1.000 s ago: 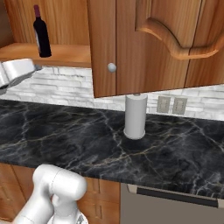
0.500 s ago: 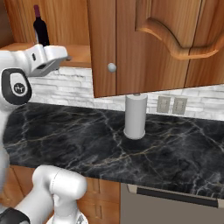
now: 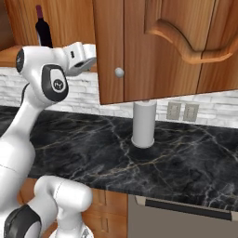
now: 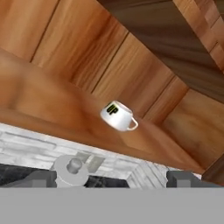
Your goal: Open the cabinet directly in front. Then move the wine and the mug to the dining counter with the candle on it.
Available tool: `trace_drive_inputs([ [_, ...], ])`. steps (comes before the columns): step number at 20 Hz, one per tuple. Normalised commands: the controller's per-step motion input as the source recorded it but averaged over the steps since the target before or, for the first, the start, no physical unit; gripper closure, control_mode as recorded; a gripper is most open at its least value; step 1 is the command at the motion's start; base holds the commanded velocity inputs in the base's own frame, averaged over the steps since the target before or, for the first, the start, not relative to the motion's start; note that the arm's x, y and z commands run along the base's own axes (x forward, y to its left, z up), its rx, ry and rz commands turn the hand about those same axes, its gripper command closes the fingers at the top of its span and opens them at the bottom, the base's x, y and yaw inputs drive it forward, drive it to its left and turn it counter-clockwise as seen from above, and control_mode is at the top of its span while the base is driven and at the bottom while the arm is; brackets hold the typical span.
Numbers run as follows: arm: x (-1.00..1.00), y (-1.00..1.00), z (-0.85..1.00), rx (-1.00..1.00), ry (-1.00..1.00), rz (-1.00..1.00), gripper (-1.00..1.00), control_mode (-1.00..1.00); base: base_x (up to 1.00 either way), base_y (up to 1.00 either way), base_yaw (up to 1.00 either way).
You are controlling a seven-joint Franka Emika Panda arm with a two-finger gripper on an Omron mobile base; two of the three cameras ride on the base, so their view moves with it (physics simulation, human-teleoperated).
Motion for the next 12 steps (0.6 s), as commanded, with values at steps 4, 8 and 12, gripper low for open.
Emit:
trace_drive_inputs([
  [4, -0.73, -0.93, 0.00, 0.06, -0.04, -0.34, -1.00, -1.00, 0.00, 0.00, 0.00],
  [8, -0.71, -0.77, 0.00, 0.02, -0.05, -0.51, -1.00, -1.00, 0.00, 0.00, 0.00],
  [12, -0.73, -0.99, 0.00, 0.00, -0.12, -0.40, -1.00, -1.00, 0.00, 0.00, 0.00],
])
